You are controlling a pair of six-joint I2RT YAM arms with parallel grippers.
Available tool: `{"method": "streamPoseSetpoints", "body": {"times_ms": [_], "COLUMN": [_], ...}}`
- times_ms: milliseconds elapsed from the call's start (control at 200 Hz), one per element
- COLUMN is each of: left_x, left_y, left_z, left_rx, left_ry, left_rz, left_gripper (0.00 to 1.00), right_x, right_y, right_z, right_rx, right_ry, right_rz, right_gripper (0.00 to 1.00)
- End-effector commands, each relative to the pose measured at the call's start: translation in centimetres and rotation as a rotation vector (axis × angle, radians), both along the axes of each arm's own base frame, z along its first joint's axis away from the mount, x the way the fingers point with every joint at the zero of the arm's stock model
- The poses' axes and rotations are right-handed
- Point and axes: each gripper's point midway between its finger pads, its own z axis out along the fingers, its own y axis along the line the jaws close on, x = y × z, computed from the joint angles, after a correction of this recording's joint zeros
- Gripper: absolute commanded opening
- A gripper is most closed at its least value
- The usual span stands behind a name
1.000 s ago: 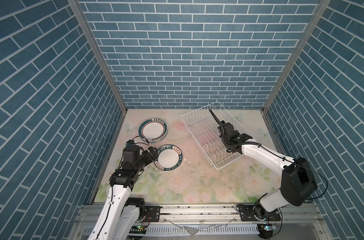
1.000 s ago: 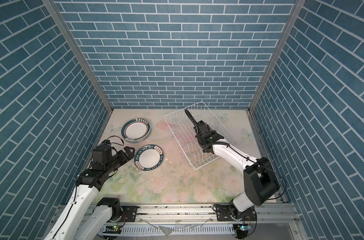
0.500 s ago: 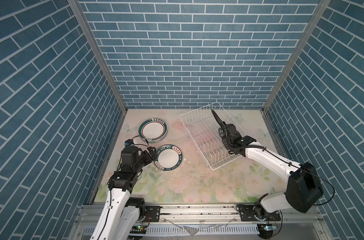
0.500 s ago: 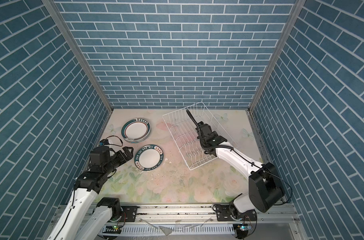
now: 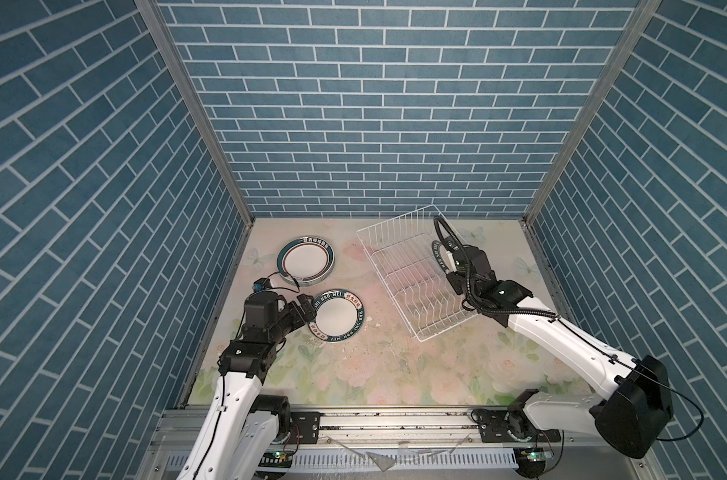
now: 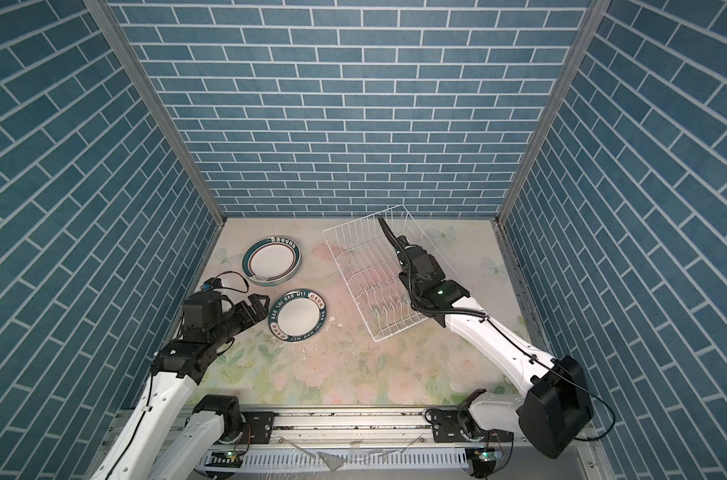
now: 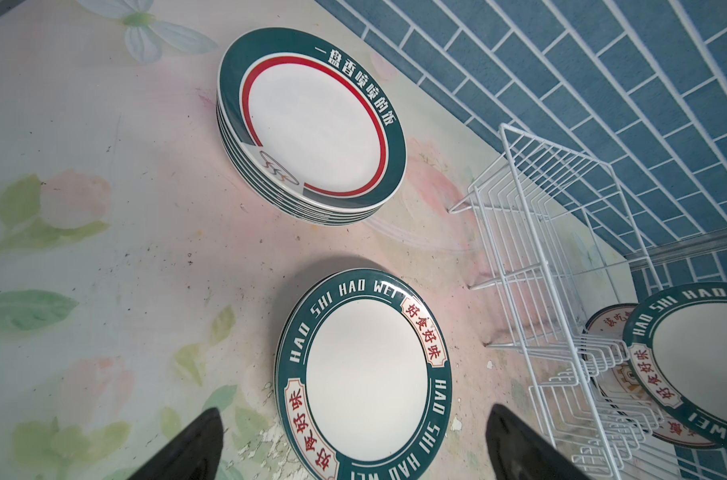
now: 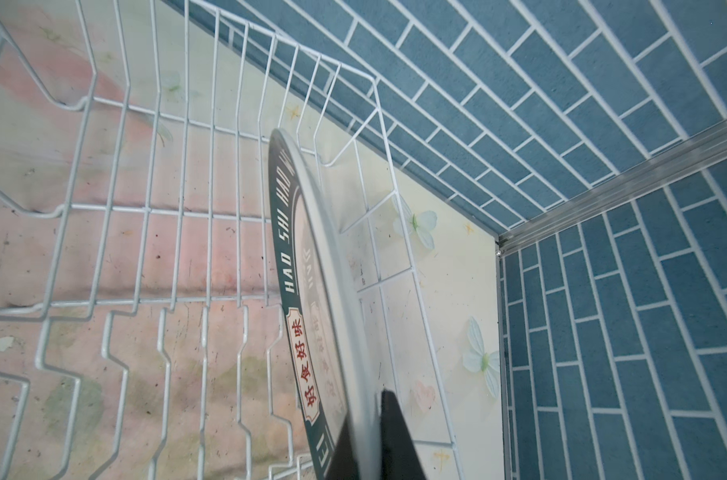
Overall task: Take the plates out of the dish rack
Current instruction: 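Lift the green-rimmed plate out of the rack with the right gripper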
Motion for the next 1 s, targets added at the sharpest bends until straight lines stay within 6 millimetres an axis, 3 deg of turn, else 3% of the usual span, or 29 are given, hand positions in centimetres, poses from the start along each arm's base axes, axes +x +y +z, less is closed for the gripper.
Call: {"method": "streamPoseSetpoints", "body": {"times_ms": [0, 150, 370, 535, 995], "left_x": [0.0, 0.0, 0.4, 0.8, 1.5], "left_y": [-0.5, -0.9, -2.1, -3.3, -5.5], "left_z": [0.0, 0.3, 1.6, 2.6, 5.0], "left_rx": [0.002, -0.003, -0.041, -0.090, -0.196], "left_ry": [0.010, -0.002, -0.062, -0.121, -0.257], "left_rz": [-0.039, -0.060, -0.120, -0.174, -0.270], "left_gripper": [0.99, 0.99, 0.99, 0.99, 0.99], "right_x": [0.0, -0.5, -2.3, -3.2, -4.2], "right_y": [0.8, 1.7, 3.2, 4.3, 7.4], "right_z": [2.6, 5.7, 9.3, 9.4, 6.7], "right_rx": [0.021, 0.115, 0.385, 0.587, 1.033], "right_ry": [-0.108, -0.200, -0.310, -0.312, -0.113], "right_rz": [0.042, 0.090, 0.194, 0.233, 0.242], "right_gripper": [0.00, 0.00, 0.00, 0.00, 0.00]}}
